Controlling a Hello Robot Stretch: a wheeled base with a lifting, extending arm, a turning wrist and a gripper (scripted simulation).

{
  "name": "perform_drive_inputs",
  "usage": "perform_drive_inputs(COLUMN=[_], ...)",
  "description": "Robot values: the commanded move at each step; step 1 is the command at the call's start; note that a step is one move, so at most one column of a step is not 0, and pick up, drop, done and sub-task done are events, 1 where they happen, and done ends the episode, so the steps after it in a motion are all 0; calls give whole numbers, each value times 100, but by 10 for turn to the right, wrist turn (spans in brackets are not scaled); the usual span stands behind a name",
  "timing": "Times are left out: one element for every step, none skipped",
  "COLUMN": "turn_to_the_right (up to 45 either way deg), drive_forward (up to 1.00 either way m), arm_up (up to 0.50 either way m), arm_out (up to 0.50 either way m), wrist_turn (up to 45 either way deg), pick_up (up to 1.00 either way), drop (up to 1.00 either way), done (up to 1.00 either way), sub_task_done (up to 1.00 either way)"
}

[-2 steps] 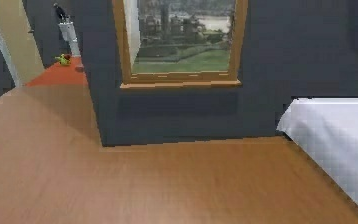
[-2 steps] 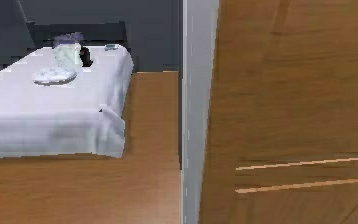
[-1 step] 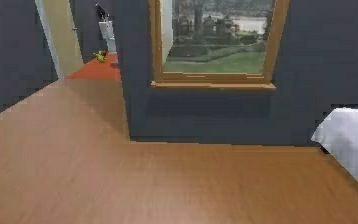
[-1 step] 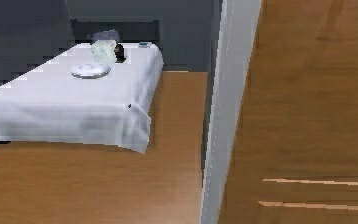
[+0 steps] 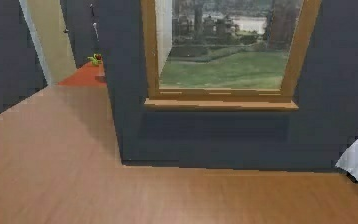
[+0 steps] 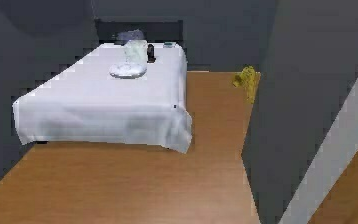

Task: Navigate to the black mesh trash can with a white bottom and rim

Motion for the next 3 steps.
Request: perform_drive_inputs(turn_to_the_right=[-420, -30, 0], drive_forward=[0, 0, 100], arm_up=[0, 0, 0], arm_out=[0, 0, 0], wrist_turn=[0, 0, 0], pick_up=[0, 0, 0], drop=[0, 0, 0], done=[0, 0, 0], sub_task_done=[0, 0, 0])
